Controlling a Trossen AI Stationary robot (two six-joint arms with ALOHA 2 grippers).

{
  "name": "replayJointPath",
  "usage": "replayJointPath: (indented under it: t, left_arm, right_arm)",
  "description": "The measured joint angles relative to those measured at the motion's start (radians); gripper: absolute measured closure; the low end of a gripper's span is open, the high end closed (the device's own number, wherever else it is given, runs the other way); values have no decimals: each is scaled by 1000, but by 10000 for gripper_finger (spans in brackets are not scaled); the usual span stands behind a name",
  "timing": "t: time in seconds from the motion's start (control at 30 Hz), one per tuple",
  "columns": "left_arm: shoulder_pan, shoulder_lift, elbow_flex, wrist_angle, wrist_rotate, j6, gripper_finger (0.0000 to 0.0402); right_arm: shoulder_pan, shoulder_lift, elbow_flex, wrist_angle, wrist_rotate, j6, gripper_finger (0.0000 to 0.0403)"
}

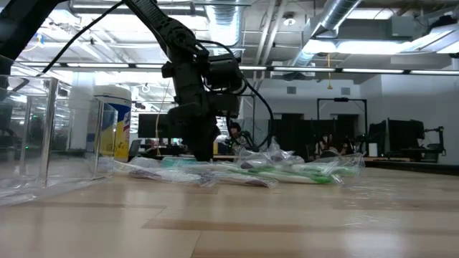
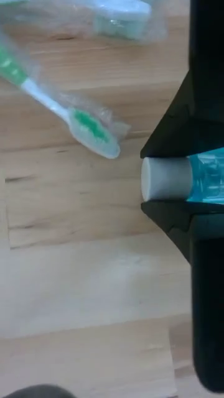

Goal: Pick & Place toothbrushing station
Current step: Put the blue mouthwash into the transparent organizer

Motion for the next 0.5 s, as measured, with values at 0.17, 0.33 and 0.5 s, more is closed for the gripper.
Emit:
replayJointPath:
  t: [0.17,0.33,0.5]
  left_arm:
    - [21,-10,-10,33,15,-200,320]
    - [66,-145,-13,266,16,-420,320]
    - [91,-374,-13,505,-181,-584,320]
  right_arm:
    - [-1,0,0,6,1,-22,221]
    - [-1,0,0,7,2,-47,221]
    - [-1,0,0,7,6,-70,221]
